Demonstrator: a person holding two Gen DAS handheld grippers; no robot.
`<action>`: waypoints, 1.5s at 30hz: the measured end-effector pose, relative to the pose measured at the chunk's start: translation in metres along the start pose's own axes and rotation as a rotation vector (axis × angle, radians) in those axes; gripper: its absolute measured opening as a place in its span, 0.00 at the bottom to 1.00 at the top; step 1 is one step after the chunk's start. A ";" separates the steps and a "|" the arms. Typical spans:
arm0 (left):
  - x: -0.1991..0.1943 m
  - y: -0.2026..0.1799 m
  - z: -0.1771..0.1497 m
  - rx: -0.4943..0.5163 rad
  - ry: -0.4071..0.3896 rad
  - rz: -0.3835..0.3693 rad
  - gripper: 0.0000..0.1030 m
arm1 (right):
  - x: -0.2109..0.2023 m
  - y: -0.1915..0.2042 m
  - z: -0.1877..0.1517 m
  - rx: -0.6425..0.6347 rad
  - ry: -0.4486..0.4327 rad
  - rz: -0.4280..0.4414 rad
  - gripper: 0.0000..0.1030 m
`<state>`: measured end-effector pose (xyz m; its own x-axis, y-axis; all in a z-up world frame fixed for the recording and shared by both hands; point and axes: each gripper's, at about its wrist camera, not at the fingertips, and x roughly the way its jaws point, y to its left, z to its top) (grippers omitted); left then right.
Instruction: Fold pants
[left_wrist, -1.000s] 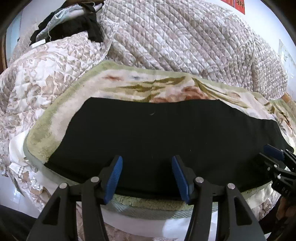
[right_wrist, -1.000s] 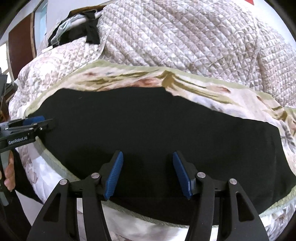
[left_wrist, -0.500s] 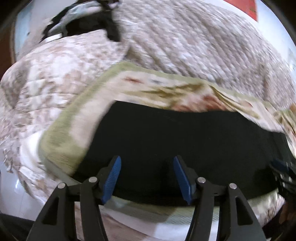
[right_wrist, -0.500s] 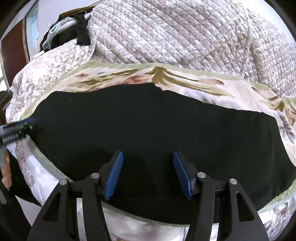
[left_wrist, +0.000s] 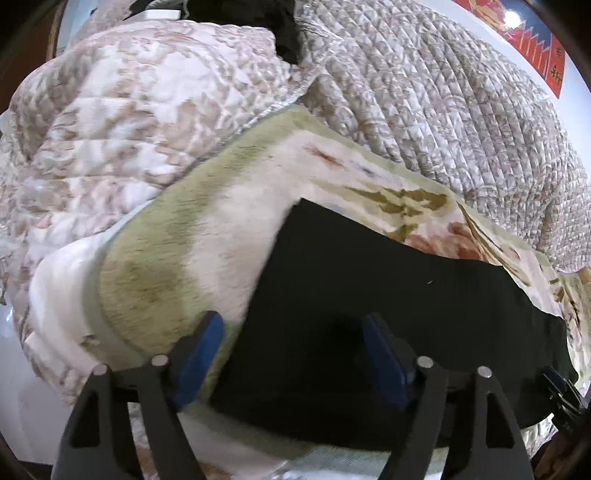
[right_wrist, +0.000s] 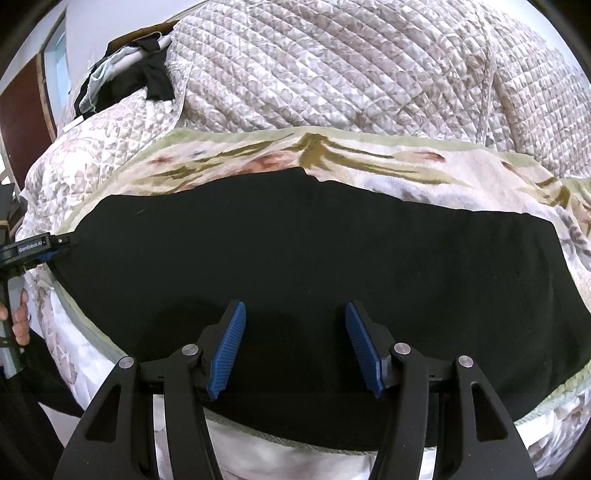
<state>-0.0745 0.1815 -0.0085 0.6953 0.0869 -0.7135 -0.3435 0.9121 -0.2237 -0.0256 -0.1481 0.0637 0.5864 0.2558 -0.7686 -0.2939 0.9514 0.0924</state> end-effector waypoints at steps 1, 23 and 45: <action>0.001 -0.002 0.000 0.002 0.000 -0.005 0.78 | 0.000 -0.001 0.000 0.009 -0.001 0.007 0.55; -0.014 0.000 0.004 -0.031 -0.034 -0.004 0.16 | -0.005 -0.011 0.001 0.090 -0.011 0.082 0.55; -0.028 -0.067 0.022 -0.007 0.007 -0.296 0.10 | -0.012 -0.028 0.004 0.170 -0.033 0.056 0.55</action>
<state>-0.0568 0.1267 0.0416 0.7618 -0.1855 -0.6207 -0.1308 0.8943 -0.4279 -0.0209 -0.1774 0.0729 0.5975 0.3123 -0.7385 -0.1968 0.9500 0.2426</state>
